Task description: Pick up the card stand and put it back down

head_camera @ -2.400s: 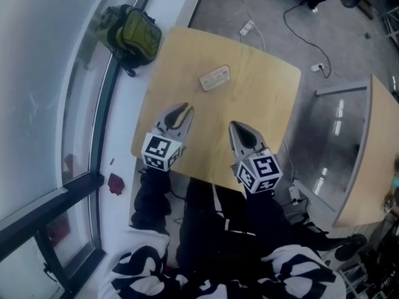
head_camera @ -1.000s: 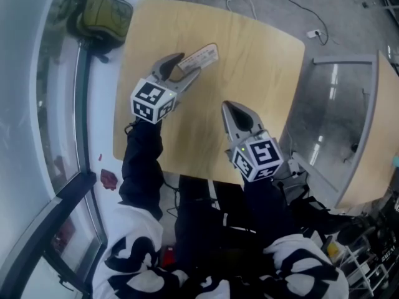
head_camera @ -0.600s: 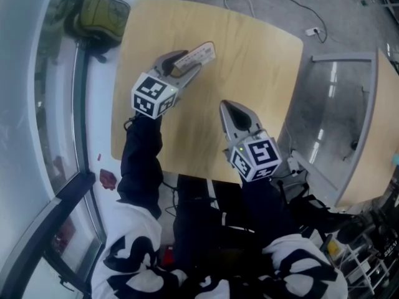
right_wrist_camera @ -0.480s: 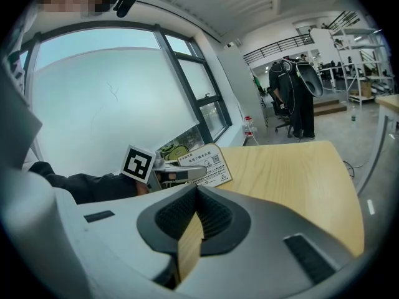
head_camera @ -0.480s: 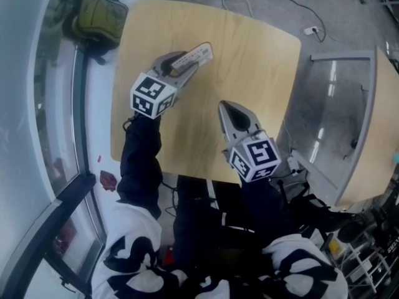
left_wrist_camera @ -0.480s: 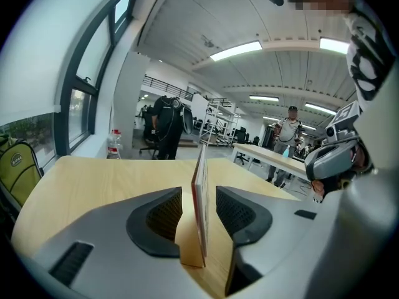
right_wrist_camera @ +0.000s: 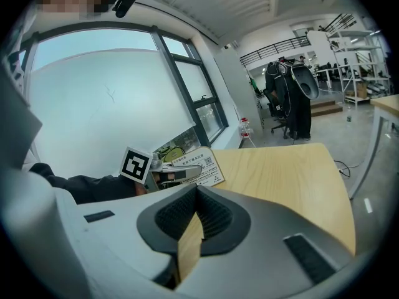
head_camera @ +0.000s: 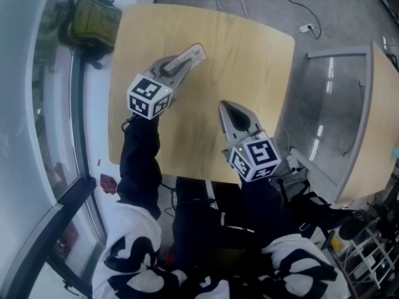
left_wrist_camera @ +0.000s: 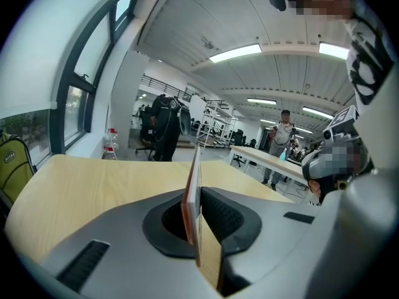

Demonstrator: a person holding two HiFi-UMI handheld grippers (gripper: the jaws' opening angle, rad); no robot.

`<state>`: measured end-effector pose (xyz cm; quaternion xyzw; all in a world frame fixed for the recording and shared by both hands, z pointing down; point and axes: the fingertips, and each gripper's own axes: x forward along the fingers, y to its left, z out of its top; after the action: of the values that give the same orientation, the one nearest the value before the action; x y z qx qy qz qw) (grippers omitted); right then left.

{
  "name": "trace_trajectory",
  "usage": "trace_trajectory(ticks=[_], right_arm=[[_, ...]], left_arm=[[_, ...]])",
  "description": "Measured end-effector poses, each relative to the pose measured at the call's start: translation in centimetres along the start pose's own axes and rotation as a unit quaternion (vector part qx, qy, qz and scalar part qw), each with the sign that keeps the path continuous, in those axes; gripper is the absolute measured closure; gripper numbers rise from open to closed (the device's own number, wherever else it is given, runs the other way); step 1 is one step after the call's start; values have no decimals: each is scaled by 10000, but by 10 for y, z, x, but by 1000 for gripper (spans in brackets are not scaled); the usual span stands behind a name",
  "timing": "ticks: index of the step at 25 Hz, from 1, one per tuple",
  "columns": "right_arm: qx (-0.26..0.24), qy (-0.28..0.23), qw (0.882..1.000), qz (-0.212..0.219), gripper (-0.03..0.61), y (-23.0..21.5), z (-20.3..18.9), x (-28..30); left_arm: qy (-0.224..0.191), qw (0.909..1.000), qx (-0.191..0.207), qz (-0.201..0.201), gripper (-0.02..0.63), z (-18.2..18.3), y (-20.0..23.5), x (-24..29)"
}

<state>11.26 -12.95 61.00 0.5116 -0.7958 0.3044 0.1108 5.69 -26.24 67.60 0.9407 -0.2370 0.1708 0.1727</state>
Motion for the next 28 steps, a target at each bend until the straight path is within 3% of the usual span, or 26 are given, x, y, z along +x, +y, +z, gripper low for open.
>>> trace_trajectory(ticks=[10, 15, 18, 23, 28], right_arm=[[-83, -167, 9998, 47, 568, 10, 19, -10], [-149, -286, 9994, 80, 568, 20, 35, -24], [-238, -434, 9987, 113, 568, 26, 51, -40], [-260, -752, 9967, 140, 568, 37, 78, -67], [-527, -1225, 9908, 244, 568, 56, 124, -91]], left_arm=[[-87, 9989, -86, -463, 595, 17, -16, -8], [-200, 9917, -376, -1216, 595, 55, -49, -26], [-115, 9889, -126, -1476, 595, 87, -71, -41], [-140, 9872, 290, -1561, 595, 141, -109, -69], [-292, 9901, 625, -1224, 595, 185, -129, -95]])
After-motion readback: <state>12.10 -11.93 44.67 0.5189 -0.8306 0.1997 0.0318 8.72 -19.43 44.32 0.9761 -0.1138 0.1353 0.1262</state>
